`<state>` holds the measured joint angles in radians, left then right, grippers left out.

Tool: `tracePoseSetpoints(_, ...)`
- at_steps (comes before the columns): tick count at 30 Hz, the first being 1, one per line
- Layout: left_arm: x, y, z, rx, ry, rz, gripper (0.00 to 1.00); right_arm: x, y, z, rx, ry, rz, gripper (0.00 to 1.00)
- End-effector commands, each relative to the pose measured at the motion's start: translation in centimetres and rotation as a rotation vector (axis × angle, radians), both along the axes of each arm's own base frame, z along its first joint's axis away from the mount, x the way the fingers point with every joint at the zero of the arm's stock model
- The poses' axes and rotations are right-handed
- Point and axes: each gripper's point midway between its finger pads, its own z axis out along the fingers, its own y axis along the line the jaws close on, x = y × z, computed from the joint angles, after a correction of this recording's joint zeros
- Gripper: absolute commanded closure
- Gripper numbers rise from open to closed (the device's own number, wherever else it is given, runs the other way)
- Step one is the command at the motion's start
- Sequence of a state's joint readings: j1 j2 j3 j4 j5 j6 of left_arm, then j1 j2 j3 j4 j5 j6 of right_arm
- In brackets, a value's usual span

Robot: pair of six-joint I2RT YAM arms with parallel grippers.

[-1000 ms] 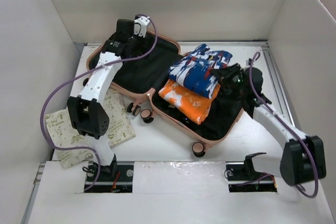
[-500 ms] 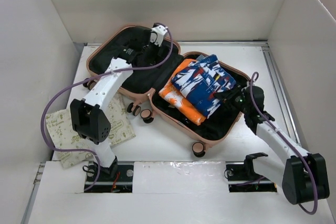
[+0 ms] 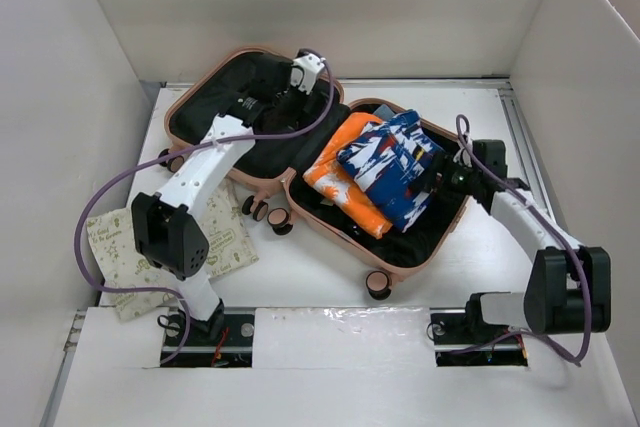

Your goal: Pack the luggage

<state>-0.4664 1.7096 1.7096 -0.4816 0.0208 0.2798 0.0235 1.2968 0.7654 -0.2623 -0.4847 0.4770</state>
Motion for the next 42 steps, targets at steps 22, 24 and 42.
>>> tracePoseSetpoints(22,-8.0,-10.0,-12.2,0.012,0.421,-0.395,0.43,10.8,-0.4,3.6,-0.342,-0.239,0.183,0.75)
tracePoseSetpoints(24,-9.0,-8.5,-13.5,0.037,0.441,-0.387,0.55,11.9,0.3,3.5,-0.340,-0.262,0.193,0.77)
tracePoseSetpoints(42,-4.8,-4.8,-1.3,-0.018,0.077,-0.181,0.00,13.3,0.3,17.4,-0.544,-0.597,0.242,0.30)
